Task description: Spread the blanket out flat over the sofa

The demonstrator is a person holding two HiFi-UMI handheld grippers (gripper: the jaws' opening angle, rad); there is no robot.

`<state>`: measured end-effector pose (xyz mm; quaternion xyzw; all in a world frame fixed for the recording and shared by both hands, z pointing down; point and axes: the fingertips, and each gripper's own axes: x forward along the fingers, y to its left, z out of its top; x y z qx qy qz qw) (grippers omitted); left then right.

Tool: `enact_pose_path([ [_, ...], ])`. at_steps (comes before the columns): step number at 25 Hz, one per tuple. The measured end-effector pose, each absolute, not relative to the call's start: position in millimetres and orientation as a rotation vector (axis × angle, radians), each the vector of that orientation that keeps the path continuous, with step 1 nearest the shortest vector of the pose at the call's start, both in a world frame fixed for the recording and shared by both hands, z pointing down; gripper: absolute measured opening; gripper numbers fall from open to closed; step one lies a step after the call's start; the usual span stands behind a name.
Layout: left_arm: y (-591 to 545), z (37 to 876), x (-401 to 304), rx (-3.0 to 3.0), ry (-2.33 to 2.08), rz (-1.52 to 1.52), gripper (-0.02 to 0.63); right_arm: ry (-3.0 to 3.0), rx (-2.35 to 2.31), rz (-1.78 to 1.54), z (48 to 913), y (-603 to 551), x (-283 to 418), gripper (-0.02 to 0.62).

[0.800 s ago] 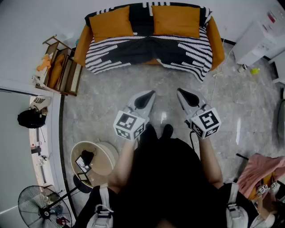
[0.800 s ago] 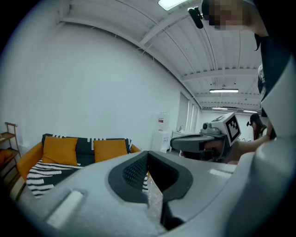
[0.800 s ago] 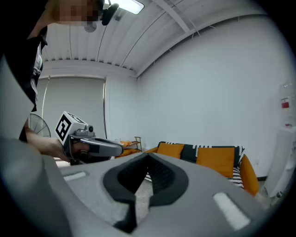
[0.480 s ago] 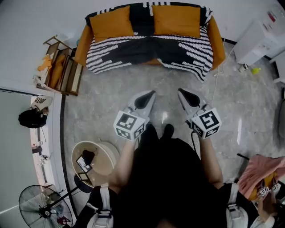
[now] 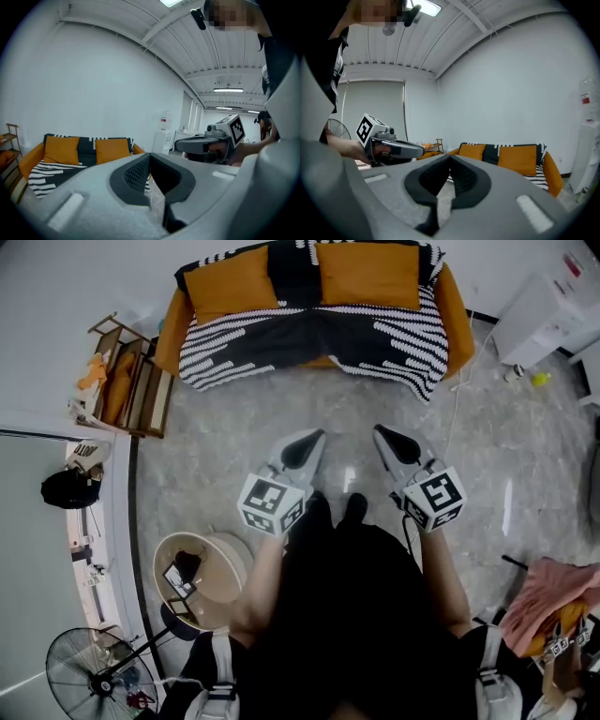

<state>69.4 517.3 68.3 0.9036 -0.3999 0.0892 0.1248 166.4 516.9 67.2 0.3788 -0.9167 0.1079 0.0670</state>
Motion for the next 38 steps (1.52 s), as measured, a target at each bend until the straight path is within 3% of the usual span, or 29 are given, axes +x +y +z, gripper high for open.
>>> enact_pose_path([
  [15,491,103,68,2.585,-1.116,0.282,0.011,-2.701,1.163,0.405,98,491,170,0.004],
  [38,269,139,52,2.665,-0.912,0.313,0.011,-2.519,1.345,0.435,125,302,164,0.005],
])
